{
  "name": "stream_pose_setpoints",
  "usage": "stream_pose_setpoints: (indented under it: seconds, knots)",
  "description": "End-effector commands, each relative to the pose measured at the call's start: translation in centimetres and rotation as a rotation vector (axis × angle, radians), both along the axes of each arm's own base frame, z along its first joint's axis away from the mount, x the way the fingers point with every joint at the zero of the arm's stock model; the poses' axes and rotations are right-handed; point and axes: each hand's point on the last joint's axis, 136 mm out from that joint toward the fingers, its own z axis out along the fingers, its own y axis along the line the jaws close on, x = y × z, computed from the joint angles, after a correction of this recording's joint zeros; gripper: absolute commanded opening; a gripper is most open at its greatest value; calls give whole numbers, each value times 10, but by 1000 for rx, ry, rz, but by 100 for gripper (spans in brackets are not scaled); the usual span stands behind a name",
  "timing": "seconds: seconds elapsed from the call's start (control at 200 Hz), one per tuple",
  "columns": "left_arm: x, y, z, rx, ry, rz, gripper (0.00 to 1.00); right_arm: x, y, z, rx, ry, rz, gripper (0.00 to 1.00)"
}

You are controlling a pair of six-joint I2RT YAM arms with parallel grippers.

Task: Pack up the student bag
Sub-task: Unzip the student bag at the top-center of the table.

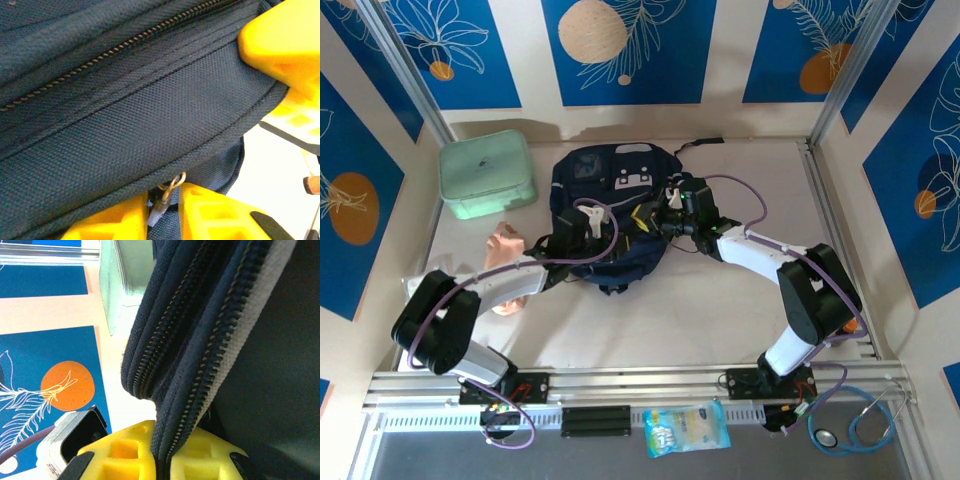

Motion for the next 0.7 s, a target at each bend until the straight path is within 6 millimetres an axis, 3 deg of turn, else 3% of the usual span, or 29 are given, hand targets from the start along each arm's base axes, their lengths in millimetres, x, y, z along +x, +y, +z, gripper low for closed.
stream_pose_setpoints:
  seconds: [0.0, 0.13, 0.515, 0.695]
  knots:
    - [23, 7, 19, -11, -83, 65, 15, -14, 19, 20, 54, -23, 95, 9]
    - [23, 25, 6, 43, -43, 114, 0, -11, 11, 20, 45, -31, 67, 8]
    - [-3, 75, -20, 198, 6, 115, 0, 0, -35, 28, 34, -100, -57, 3]
    - [-9, 87, -19, 266, -23, 90, 0, 1, -55, 29, 27, -118, -102, 1]
